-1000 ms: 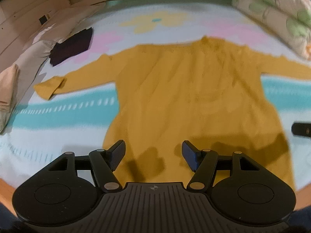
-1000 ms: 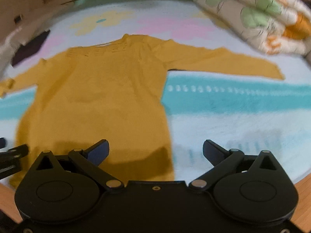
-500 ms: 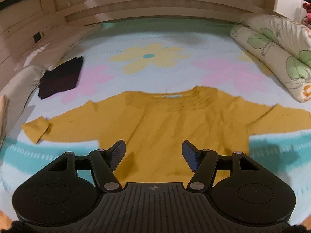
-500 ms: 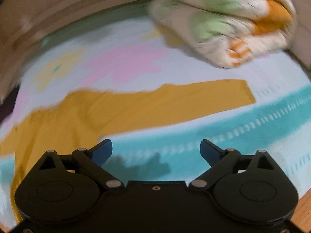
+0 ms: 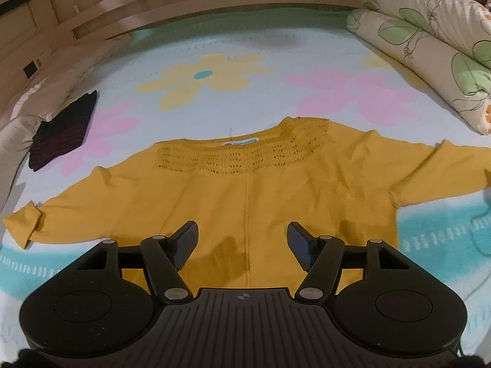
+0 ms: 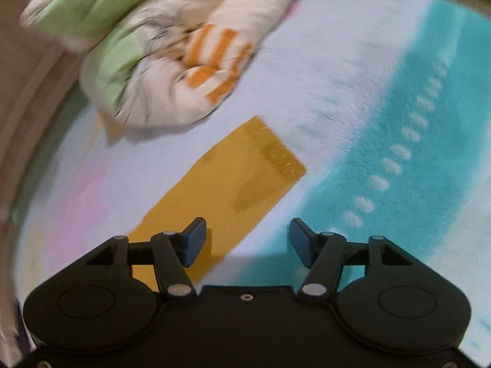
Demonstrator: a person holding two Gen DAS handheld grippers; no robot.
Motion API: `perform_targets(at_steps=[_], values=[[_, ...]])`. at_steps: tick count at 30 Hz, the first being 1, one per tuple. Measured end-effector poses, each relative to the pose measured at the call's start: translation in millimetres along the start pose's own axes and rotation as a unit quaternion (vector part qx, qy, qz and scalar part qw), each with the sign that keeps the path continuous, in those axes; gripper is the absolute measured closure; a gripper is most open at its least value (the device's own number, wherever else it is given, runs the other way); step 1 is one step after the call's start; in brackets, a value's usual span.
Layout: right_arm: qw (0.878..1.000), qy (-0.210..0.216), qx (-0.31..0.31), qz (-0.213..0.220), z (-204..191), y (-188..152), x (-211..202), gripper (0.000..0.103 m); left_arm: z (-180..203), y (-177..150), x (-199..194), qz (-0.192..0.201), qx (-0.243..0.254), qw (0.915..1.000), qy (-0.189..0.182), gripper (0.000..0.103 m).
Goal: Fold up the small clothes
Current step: 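Move the right tool to a sweater sleeve cuff and close on it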
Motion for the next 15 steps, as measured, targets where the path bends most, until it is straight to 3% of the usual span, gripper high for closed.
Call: perform_targets(at_steps=[4,7,9,11,12,15], values=[[0.998,0.029,0.040,0.034,13.9,5.5,12.1,0.039,-2.2,-0.8,14.4,-0.012,-0.007,0.9999,0.005,0.040],[0.998,0.031,0.037,0.047,13.0,11.4,19.0,0.037,-3.0,-4.6,22.2,-0.016,-0.019,0.9997,0.002,0.040],[0.998,0.034,0.018,0.055,9.4,13.5,21.0,0.026,-2.0,-7.7,26.0,-0.011,-0.018,0.9997,-0.008,0.040],[0.997,0.043,0.004,0.063,3.5,15.7,25.8,0.005,-0.2,-10.2,26.6,-0.002,-0.013,0.9998,-0.013,0.040],[0.996,0.055,-0.005,0.069,1.4,15.4,28.2,0.000,0.2,-10.4,26.6,0.001,-0.011,0.9998,-0.014,0.040],[0.995,0.045,-0.062,0.066,-11.6,13.9,34.6,0.000,-0.3,-8.5,27.5,-0.009,-0.008,0.9995,-0.029,0.040]])
Point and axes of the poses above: each gripper's, at about its wrist camera, not at the fingertips, and x roughly the way its jaws point, z to its right, y to its top, the point moved 3 cm from there along x, roughly the way its jaws point, and after that the axes turned 10 degrees about -x, right-handed, at the moved point
